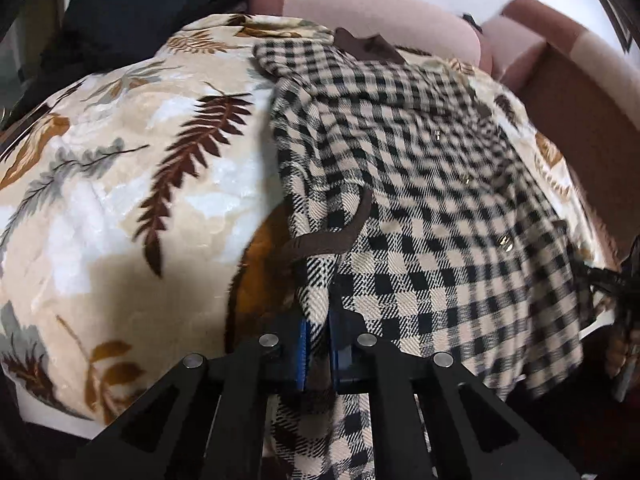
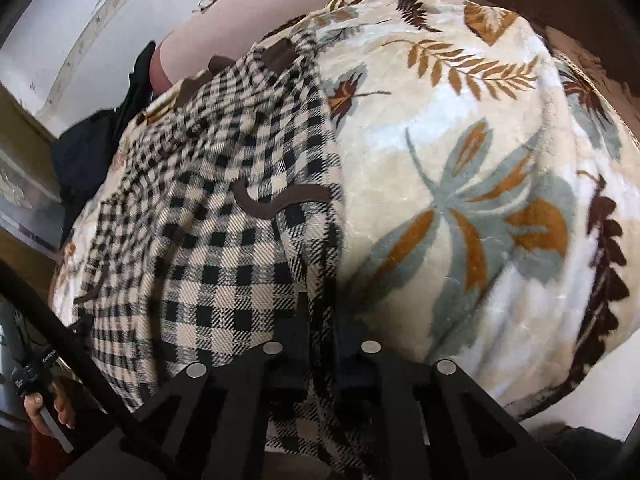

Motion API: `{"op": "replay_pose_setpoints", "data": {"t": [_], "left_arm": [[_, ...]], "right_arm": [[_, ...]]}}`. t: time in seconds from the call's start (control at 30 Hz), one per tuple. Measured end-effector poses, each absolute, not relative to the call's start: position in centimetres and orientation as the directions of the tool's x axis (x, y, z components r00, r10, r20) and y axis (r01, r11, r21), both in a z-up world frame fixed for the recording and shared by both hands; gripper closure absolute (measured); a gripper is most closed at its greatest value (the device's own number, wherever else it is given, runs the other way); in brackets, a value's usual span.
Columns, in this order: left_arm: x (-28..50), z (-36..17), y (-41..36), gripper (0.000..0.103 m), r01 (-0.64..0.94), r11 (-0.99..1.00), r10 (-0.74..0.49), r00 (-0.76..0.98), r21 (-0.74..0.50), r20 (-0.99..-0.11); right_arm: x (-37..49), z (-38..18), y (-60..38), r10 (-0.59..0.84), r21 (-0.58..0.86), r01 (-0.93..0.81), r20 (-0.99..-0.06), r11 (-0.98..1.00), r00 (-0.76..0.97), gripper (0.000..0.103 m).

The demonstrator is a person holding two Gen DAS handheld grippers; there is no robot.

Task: Fold large clothes

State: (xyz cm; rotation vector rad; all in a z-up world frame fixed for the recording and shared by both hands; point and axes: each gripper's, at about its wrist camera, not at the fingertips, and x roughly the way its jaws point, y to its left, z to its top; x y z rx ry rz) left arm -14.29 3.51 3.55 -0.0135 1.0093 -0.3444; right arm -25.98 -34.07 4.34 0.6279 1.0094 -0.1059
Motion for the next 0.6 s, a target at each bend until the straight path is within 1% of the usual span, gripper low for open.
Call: {"op": "replay_pose_setpoints", "data": {"t": [0.2, 0.37, 0.6], "left_arm": [[-15.2, 5.0, 5.2, 0.099, 0.244, 0.959, -0.251, 0.499, -0.144, -0.829], [-14.4, 3.1, 6.5, 0.099, 0.191, 0.971, -0.219, 0.467, -0.144, -0.856], [-14.4, 2.5, 7.4, 0.099, 0.176, 0.971, -0.229, 0.465, -0.164, -0.856]], "right_arm": [[-27.1, 5.8, -35.9, 0.136, 0.394, 0.397, -0.83, 0.829, 0.541, 0.097], [-26.8, 4.6, -36.8, 0.126, 0.369, 0.42, -0.855, 0.829, 0.503, 0.098], [-26.3, 3.9, -36.7, 0.111, 0.329, 0.41, -0.875, 0.851, 0.47, 0.098]]}}
